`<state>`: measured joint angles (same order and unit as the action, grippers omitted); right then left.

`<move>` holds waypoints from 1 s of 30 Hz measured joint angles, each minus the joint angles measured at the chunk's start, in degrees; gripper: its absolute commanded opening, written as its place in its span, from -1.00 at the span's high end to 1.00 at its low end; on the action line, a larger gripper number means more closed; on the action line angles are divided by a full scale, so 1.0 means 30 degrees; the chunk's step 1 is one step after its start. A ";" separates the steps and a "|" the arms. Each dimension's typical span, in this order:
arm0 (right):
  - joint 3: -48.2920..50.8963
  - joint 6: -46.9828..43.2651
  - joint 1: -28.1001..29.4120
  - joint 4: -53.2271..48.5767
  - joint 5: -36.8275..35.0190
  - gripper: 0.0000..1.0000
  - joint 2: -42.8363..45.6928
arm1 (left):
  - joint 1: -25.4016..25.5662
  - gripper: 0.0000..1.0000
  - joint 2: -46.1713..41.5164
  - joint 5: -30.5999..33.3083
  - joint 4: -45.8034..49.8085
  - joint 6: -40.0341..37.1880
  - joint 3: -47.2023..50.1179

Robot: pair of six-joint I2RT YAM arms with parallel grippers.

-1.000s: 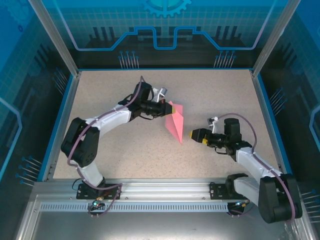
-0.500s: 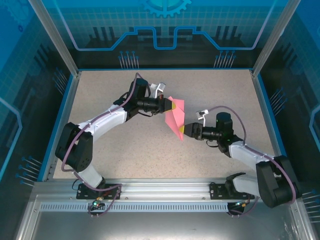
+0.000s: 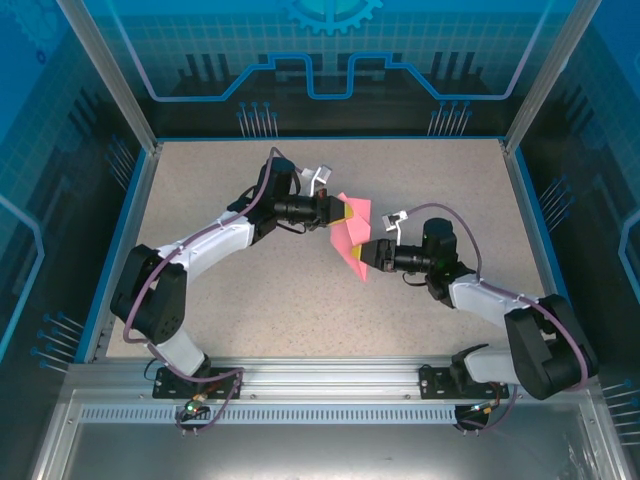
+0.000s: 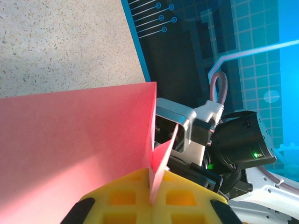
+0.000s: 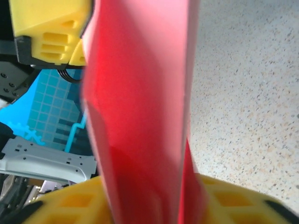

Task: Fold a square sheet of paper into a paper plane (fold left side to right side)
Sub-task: Turn over the paper at the center of the table.

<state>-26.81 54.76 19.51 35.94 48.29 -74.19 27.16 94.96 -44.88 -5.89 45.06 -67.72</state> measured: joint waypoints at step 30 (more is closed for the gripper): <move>-1.5380 -0.8969 0.9398 -3.1816 -2.8625 0.87 -0.6390 | -0.0357 -0.53 -1.1861 1.2779 1.0105 -0.6084 0.3446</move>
<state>-72.95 27.86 47.70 -59.51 -37.58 -93.36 26.09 59.37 -6.55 24.43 26.81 -57.39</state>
